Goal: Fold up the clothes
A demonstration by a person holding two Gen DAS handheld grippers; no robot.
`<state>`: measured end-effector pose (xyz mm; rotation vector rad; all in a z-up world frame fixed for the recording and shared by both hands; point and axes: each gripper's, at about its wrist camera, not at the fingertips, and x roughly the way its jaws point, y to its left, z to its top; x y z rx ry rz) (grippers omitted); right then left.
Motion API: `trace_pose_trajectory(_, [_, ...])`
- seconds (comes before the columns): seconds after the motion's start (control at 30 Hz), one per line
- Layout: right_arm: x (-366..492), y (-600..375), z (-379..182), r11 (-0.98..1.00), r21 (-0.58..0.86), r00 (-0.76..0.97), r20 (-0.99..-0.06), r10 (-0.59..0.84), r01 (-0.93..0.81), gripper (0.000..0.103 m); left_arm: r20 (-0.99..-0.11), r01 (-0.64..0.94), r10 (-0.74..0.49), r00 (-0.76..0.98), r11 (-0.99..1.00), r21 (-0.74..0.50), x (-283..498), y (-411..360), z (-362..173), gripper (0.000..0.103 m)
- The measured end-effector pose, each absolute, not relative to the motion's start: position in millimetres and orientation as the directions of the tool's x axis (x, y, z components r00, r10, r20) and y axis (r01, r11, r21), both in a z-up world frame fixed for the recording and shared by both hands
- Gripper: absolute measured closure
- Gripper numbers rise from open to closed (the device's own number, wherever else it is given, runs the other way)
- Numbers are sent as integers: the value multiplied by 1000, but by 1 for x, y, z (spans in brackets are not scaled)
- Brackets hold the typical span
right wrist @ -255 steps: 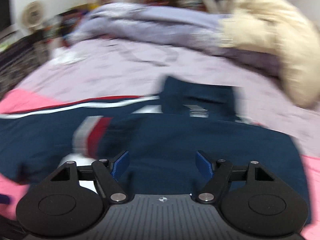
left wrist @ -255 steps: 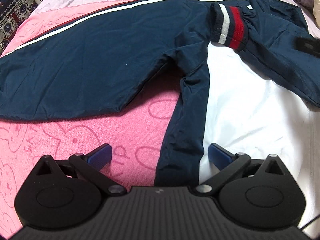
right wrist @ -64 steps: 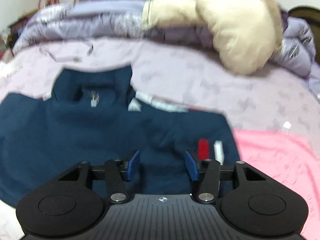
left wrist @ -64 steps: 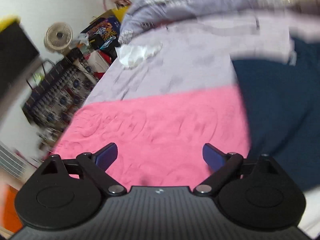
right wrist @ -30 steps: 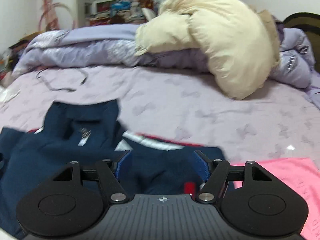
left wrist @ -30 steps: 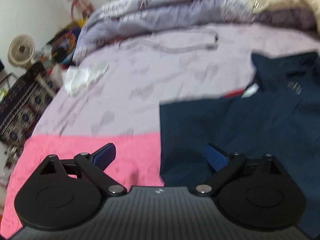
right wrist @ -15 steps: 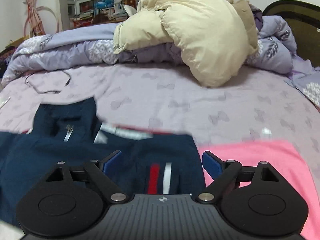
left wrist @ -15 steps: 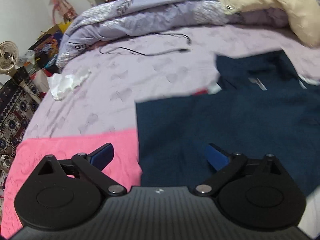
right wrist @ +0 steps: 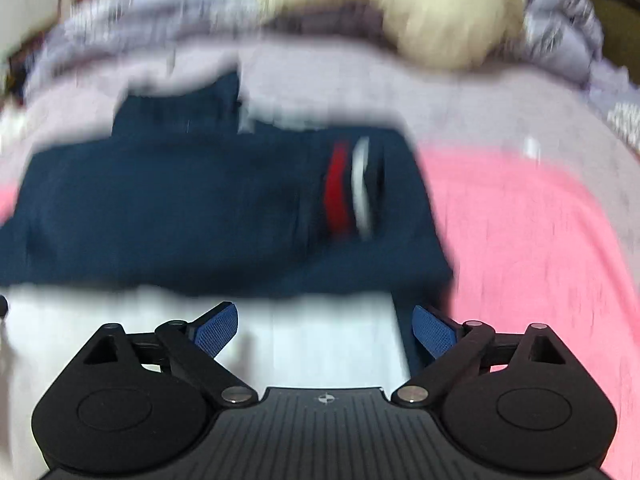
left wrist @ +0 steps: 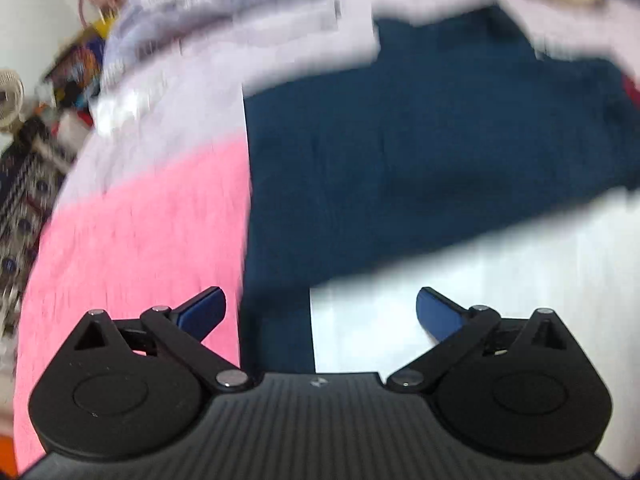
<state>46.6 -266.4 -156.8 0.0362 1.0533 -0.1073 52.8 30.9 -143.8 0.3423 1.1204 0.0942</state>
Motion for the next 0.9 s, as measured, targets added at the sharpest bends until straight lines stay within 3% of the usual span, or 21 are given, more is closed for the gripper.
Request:
trace_pose_trajectory(0.2, [-39,-261,-145,995,-41,416,-906,-77,95,5,-916,32,212,340,971,236,-13,49,-139,0])
trace_pose_trajectory(0.37, [-111,-261,-132,998,-53,314,-948,-55,16,1,-944,101,189,272,969,223,-67,52,-132,0])
trace_pose_trajectory(0.47, [-134,-273,-123,998,-21,229,-973,-34,60,0,-950,175,215,226,950,257,-87,51,-126,0])
trace_pose_trajectory(0.53, [-134,-280,-112,992,-16,153,-988,-34,122,5,-948,214,239,211,935,283,-94,50,-119,0])
trace_pose_trajectory(0.6, [-122,-282,-89,990,5,208,-978,-25,141,11,-931,201,229,283,935,291,-85,48,-99,0])
trace_pose_trajectory(0.77, [-49,-255,-59,997,72,472,-879,59,9,10,-891,109,74,448,985,136,-10,33,-67,0])
trace_pose_trajectory(0.9, [16,-224,-91,995,77,471,-877,100,-68,10,-914,153,-18,405,987,48,46,4,-97,0])
